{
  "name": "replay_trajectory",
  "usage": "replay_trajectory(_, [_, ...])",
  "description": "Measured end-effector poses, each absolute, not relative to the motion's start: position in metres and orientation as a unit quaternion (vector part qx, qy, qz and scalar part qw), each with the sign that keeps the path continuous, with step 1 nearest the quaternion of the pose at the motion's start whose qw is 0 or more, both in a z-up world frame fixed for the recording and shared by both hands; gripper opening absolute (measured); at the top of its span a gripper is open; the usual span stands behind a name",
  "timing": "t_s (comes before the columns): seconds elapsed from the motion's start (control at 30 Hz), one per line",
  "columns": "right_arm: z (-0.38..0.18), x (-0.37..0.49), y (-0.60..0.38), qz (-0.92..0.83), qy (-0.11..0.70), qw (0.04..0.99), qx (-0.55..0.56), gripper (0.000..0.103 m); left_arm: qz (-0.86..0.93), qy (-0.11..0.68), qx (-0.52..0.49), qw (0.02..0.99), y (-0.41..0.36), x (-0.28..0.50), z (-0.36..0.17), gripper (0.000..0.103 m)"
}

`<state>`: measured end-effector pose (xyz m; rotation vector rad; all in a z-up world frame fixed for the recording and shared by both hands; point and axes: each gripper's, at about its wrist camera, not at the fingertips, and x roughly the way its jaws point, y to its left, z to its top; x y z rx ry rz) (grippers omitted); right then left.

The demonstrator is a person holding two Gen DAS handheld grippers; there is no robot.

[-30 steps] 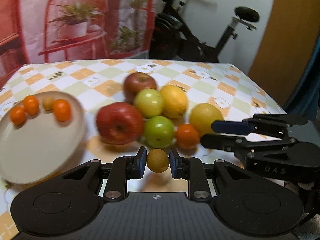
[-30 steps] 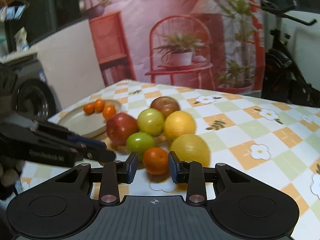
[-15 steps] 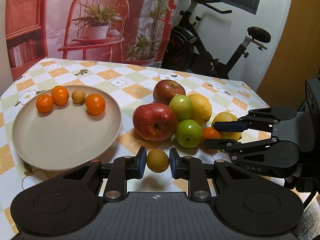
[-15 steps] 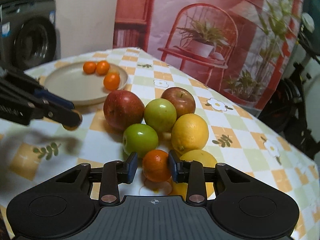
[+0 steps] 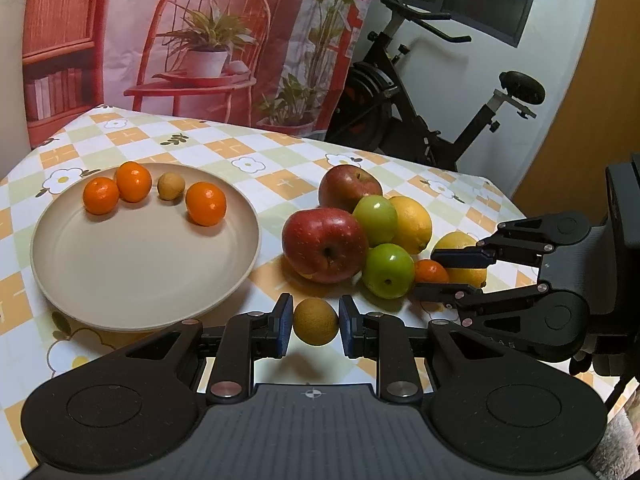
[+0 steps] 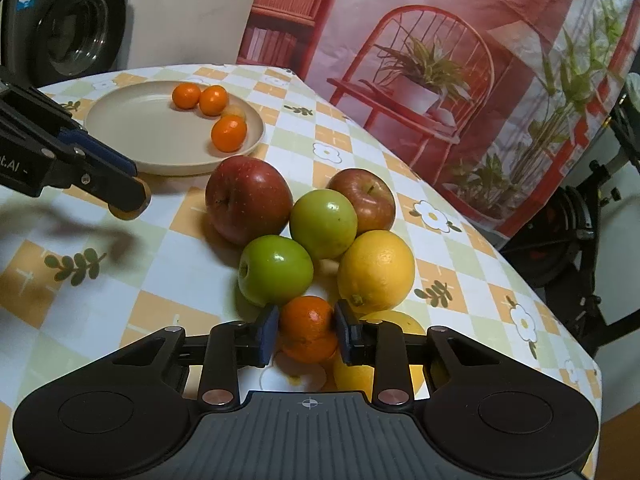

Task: Organize fruits
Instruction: 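Carry the brown fruit and tangerine over the beige plate with both grippers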

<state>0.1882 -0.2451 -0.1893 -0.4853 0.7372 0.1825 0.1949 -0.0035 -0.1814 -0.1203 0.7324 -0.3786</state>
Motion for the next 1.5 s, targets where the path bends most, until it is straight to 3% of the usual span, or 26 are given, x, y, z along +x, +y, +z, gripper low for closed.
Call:
replay_trajectory(0.83, [-0.157,0.179,-0.241,0.120,0.330,0.918,-0.187,0.025,-0.141,0.331,-0.058,0.931,0.031,0.205,-0.167,0.026])
replay_trajectory(1.5, [-0.176,0.162,-0.244,0.116,0.357,0.917,-0.137,0.025,-0.150,0.344,-0.062,0.925,0.028,0.199,-0.174,0.026])
